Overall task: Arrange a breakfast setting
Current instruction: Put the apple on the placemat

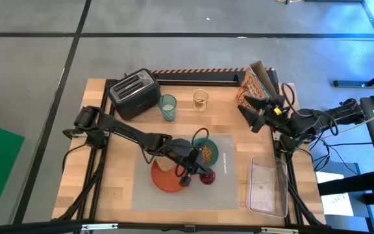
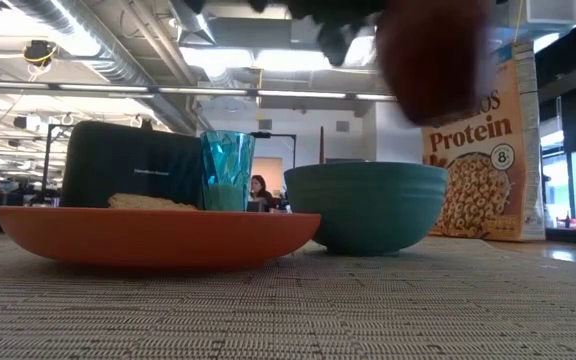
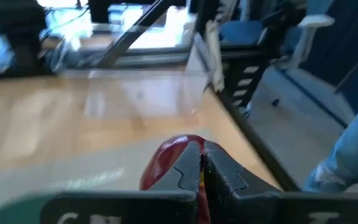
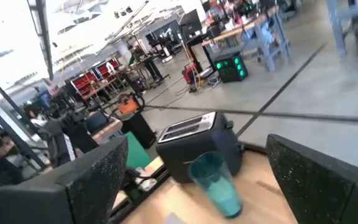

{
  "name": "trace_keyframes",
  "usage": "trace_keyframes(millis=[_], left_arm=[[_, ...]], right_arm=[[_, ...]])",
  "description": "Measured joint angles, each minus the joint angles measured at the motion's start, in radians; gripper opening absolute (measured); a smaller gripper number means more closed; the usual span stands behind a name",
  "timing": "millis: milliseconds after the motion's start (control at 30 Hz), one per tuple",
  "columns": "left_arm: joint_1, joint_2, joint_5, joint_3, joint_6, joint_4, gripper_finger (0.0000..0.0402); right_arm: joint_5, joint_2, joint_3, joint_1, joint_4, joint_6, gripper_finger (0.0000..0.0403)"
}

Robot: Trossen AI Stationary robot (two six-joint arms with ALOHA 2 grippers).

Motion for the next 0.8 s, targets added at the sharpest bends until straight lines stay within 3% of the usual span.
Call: trace_keyframes(millis=[167, 367, 800], left_arm=[[-0.027, 0.096, 0.038, 0.091, 0.052, 0.005, 0.0], [-0.042, 0.194, 0.055, 0.115, 0.05, -0.024, 0.0], [-0.019, 0.204, 0.005, 0.115, 0.072, -0.105, 0.0005]], right_arm=[[-0.001, 0.057, 0.0, 0.0, 0.002, 0.103, 0.0369], [-0.044, 0.115, 0.0, 0.0, 0.003, 0.196, 0.0369], [-0.088, 0.12, 0.0, 0.001, 0.059, 0.201, 0.0369]])
